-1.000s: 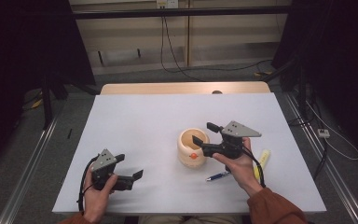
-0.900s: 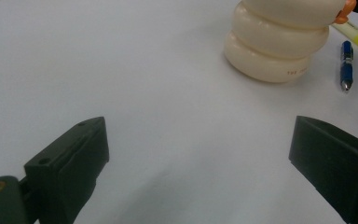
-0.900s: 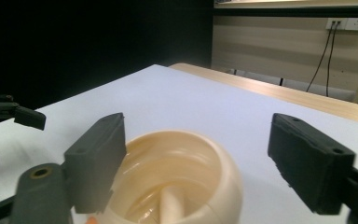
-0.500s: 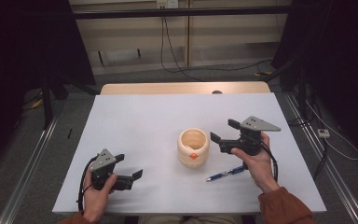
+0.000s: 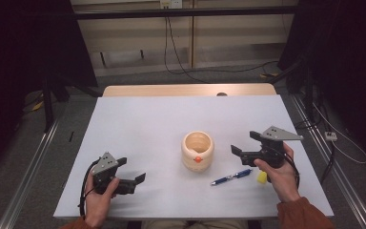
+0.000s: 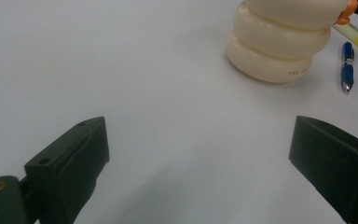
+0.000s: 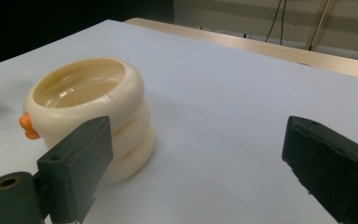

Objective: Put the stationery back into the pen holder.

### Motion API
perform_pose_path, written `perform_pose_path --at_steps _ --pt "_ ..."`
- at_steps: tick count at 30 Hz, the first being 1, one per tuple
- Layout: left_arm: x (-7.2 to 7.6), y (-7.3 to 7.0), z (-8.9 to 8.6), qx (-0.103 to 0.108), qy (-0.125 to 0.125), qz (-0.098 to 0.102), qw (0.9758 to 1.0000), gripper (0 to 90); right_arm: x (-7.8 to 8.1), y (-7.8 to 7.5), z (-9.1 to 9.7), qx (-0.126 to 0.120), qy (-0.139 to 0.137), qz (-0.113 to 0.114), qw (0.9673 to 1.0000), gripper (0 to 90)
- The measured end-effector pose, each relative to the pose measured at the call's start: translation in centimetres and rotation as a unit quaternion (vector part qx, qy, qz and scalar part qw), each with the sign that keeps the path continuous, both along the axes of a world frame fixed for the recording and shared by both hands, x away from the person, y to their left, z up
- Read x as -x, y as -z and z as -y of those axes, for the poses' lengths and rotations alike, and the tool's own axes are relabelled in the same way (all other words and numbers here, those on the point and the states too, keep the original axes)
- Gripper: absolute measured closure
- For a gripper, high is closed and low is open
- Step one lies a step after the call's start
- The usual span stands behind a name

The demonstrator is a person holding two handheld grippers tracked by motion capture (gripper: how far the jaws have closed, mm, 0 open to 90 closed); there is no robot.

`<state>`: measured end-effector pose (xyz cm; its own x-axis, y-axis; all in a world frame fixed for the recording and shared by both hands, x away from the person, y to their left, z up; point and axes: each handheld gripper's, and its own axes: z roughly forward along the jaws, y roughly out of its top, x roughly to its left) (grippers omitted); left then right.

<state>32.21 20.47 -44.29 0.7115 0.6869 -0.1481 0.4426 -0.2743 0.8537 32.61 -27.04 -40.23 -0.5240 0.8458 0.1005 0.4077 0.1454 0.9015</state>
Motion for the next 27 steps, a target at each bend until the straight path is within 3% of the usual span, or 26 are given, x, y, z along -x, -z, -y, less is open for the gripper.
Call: perform_pose_path --at_steps 8,12,17,22,27 --pt "0.0 0.0 0.1 0.000 0.004 0.001 1.0000 4.9 1.4 0.8 1.9 -0.002 0.010 -0.021 0.9997 10.0" --pt "-0.1 0.0 0.1 0.000 0.003 -0.001 1.0000 4.9 1.8 1.1 2.3 -0.006 -0.006 -0.045 0.9990 12.4" --pt "-0.1 0.0 0.1 0.000 0.004 -0.001 1.0000 4.9 2.5 1.7 1.8 0.008 -0.032 -0.066 0.9973 14.9" --pt "-0.1 0.1 0.0 0.000 0.003 -0.001 1.0000 4.9 2.5 2.4 1.1 0.025 -0.070 -0.073 0.9945 14.5" --pt "-0.1 0.1 0.0 0.000 0.004 -0.001 1.0000 4.9 2.3 2.9 1.2 0.050 -0.074 -0.078 0.9930 25.2"
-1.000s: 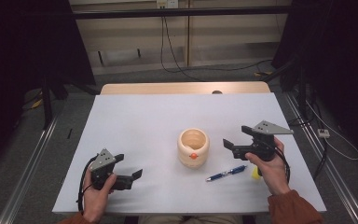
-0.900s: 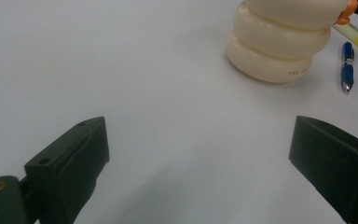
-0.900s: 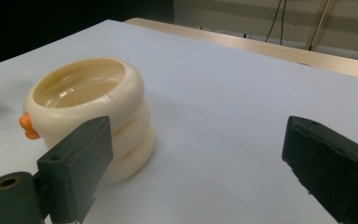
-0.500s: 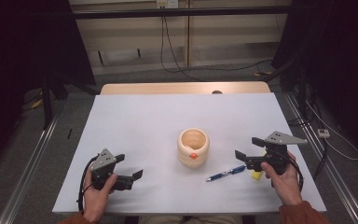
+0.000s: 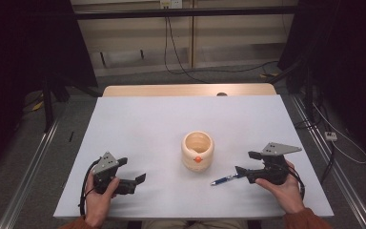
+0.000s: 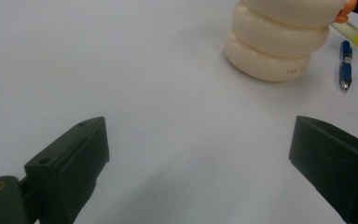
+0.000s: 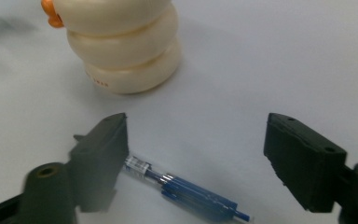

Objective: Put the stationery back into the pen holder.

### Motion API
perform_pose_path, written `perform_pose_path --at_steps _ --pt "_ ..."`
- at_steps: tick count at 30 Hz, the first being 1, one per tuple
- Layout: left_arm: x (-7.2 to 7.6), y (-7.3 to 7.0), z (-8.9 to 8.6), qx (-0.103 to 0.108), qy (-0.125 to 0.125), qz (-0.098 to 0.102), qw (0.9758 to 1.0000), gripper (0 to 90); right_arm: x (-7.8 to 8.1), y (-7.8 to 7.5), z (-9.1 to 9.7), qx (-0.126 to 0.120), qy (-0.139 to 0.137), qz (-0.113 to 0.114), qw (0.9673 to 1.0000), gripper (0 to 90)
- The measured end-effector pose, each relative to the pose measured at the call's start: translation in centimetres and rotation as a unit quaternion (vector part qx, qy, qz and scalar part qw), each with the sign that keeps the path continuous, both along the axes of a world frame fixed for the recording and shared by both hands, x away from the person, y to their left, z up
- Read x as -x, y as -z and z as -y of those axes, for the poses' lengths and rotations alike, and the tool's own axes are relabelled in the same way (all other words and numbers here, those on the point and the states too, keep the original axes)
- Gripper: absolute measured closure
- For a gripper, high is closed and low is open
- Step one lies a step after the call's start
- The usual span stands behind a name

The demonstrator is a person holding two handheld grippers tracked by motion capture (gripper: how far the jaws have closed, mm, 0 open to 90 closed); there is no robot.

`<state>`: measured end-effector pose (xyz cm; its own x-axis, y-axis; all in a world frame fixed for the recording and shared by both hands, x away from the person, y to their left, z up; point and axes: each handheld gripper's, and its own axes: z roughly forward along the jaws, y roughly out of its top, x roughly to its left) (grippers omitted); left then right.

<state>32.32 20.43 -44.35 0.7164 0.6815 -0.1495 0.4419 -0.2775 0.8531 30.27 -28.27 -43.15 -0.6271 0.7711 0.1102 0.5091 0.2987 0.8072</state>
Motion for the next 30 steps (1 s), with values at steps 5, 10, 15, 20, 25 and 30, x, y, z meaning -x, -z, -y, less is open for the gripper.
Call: perform_pose_path --at_steps 5,10,15,20,25,30 --pt "0.0 0.0 0.0 -0.002 0.001 -0.001 1.0000 4.9 0.2 0.2 0.1 0.003 -0.021 -0.007 0.9997 44.7" --pt "0.0 0.0 0.0 -0.001 0.000 0.000 1.0000 4.9 0.1 0.3 -0.7 0.013 -0.043 -0.009 0.9990 61.6" --pt "-0.1 0.0 0.0 0.000 0.001 0.000 1.0000 4.9 -0.1 0.6 -0.4 0.030 -0.039 -0.008 0.9988 83.0" --pt "0.0 0.0 0.0 -0.001 0.001 0.001 1.0000 4.9 -0.9 1.3 -0.5 0.085 -0.028 -0.034 0.9954 90.0" --pt "-0.1 0.0 0.0 -0.001 0.001 0.000 1.0000 4.9 -1.5 1.5 -0.8 0.111 -0.029 -0.043 0.9925 90.0" --pt "-0.1 0.0 0.0 -0.003 0.004 -0.001 1.0000 4.9 -2.0 1.7 -0.7 0.113 -0.029 -0.060 0.9914 90.0"
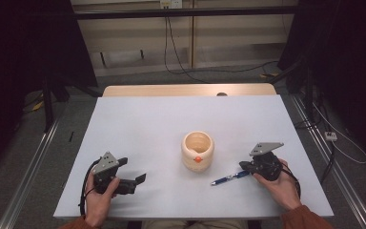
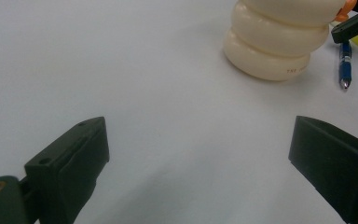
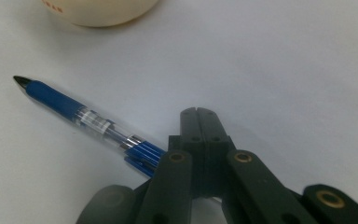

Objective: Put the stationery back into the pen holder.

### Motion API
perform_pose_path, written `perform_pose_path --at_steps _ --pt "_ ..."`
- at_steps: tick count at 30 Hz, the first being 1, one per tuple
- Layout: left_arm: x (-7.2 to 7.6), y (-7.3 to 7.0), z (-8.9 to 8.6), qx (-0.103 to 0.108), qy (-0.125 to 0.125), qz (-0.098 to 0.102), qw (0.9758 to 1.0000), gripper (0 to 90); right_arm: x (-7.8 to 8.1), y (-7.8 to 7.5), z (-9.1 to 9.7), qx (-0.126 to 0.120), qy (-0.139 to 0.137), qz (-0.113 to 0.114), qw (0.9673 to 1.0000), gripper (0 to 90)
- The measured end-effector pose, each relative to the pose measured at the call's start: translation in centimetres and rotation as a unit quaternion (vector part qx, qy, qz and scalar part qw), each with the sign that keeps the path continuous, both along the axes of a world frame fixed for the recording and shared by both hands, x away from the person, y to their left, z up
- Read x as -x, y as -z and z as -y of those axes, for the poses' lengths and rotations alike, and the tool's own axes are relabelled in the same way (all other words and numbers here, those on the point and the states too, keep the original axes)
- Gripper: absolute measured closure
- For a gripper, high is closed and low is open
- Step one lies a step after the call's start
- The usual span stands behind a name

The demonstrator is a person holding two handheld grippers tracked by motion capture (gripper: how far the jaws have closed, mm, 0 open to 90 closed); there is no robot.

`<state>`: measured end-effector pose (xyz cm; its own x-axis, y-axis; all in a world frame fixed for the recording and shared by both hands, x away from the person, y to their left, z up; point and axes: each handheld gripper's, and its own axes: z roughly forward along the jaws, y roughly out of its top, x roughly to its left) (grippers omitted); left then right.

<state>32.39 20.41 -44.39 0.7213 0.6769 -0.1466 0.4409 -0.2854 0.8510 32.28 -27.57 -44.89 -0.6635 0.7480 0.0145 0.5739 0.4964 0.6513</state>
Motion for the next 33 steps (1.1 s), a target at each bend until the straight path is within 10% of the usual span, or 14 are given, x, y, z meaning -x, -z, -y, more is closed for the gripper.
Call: perform_pose_path --at_steps 9,33 --pt "0.0 0.0 0.0 0.003 0.000 -0.001 1.0000 5.0 -0.1 0.8 0.5 -0.027 0.005 -0.024 0.9993 90.0" --pt "0.1 -0.1 -0.1 0.003 0.000 0.000 1.0000 5.0 1.5 0.1 -0.3 0.003 -0.038 -0.040 0.9985 90.0"
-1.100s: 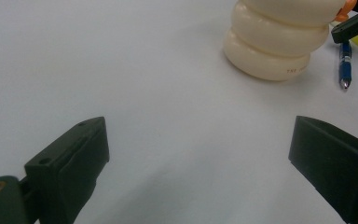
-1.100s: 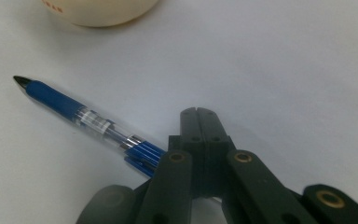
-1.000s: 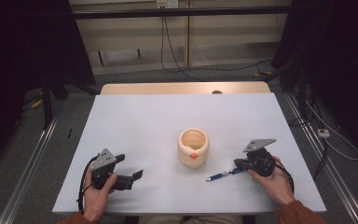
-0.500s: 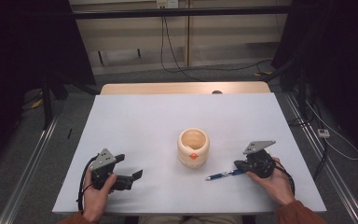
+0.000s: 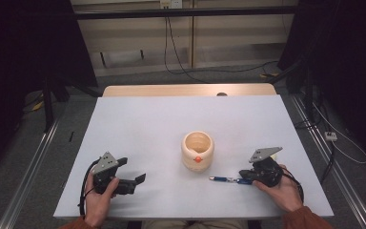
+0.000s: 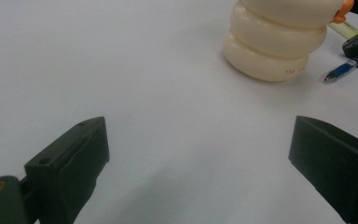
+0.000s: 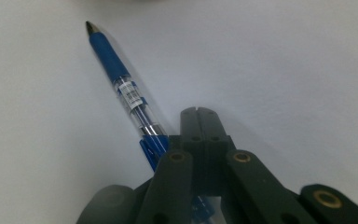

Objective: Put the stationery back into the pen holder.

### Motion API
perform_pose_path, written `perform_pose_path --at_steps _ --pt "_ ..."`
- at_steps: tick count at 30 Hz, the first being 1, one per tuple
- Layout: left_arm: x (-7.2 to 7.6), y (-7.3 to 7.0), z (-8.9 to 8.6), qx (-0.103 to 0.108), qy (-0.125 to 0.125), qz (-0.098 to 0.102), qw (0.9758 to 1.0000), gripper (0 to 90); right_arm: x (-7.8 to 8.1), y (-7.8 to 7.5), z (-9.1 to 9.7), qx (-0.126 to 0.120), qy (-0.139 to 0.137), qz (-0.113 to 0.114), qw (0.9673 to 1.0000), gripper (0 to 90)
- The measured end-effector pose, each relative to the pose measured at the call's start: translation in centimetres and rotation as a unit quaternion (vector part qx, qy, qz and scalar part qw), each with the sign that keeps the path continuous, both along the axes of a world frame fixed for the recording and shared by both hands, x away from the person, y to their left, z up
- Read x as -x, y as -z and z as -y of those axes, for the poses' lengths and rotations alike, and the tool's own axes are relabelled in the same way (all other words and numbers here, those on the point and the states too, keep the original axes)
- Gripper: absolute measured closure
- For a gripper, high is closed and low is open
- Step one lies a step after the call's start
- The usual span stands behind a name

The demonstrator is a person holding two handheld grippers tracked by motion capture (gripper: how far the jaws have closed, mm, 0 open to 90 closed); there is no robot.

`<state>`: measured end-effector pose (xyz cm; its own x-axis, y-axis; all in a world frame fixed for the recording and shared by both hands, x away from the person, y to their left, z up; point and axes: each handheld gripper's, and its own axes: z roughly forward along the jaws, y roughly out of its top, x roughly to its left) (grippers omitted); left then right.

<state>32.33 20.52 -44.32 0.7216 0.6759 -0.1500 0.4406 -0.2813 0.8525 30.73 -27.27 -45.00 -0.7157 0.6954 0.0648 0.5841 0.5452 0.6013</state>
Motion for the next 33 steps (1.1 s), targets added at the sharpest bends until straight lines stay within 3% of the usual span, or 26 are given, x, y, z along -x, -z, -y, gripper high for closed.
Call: perform_pose_path --at_steps 20,27,31,33 --pt "0.0 0.0 -0.1 0.001 -0.003 0.002 1.0000 4.9 0.8 -0.3 -0.5 0.008 -0.006 -0.020 0.9998 90.0" --pt "0.0 0.0 -0.1 0.001 -0.003 0.001 1.0000 4.9 0.6 -1.1 0.0 -0.015 -0.007 0.000 0.9999 90.0" --pt "0.0 0.0 -0.1 0.000 -0.003 0.001 1.0000 4.9 0.5 -1.6 0.0 -0.028 -0.020 0.010 0.9994 80.5" --pt "0.0 0.0 -0.1 0.001 -0.003 0.001 1.0000 4.9 0.5 -1.6 -0.2 -0.028 -0.031 0.007 0.9991 69.7"
